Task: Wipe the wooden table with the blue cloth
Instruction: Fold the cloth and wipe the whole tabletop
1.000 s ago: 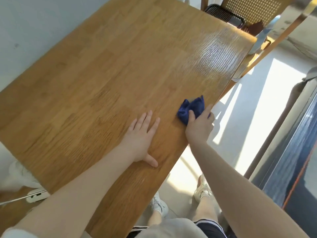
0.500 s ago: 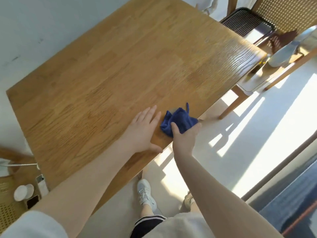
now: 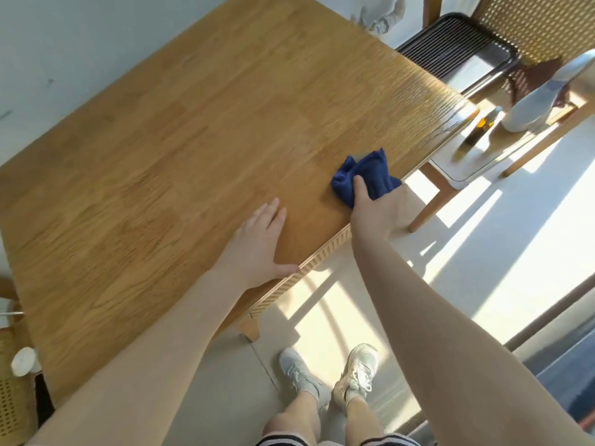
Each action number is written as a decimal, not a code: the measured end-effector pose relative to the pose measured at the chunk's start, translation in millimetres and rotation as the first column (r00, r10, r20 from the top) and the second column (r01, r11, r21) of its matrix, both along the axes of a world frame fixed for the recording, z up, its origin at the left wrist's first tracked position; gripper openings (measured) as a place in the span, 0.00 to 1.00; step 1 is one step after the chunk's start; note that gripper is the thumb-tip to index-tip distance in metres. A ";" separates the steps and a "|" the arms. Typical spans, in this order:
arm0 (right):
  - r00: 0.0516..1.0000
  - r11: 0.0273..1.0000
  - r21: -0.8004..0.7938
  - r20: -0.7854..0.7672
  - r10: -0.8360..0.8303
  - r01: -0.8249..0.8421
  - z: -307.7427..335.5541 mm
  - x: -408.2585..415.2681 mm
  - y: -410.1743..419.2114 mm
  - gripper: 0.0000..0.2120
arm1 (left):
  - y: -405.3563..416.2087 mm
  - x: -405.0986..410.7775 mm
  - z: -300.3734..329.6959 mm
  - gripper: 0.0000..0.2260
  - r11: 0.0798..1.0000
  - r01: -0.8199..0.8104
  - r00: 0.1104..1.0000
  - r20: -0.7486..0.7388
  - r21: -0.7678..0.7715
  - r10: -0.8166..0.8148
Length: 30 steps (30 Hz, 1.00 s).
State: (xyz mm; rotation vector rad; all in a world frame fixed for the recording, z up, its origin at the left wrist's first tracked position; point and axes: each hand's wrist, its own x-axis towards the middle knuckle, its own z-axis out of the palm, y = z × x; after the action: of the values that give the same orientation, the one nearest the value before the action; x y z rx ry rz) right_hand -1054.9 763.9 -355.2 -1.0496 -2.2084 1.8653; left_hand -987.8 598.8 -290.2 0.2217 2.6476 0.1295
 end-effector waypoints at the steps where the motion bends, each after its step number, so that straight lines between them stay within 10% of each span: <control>1: 1.000 1.000 0.006 0.009 -0.007 0.007 3.1 1.5 -0.5 0.38 | 2.6 -0.6 1.9 0.46 1.000 -0.007 1.000 0.017 -0.002 0.007; 9: 0.987 0.985 -0.065 -0.027 0.160 -0.161 5.2 52.0 -29.8 0.38 | 14.6 -33.6 8.0 0.21 0.990 0.067 0.972 -0.230 0.123 -0.038; 20: 0.998 0.995 0.077 -0.045 -0.052 0.055 9.8 -76.3 80.4 0.17 | 56.8 -119.7 11.7 0.29 0.943 0.302 0.944 -0.183 0.138 -0.276; 30: 0.998 0.982 0.180 0.013 -0.054 0.051 -3.0 -65.1 53.3 0.29 | 99.2 -208.9 18.8 0.36 0.911 0.395 0.914 -0.153 0.119 -0.376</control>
State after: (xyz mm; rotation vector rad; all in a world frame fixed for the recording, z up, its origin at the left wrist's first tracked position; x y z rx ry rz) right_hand -1120.0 817.3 -358.2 -1.0842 -2.2839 1.6055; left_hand -1196.7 698.0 -271.3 0.8233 2.6601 0.1855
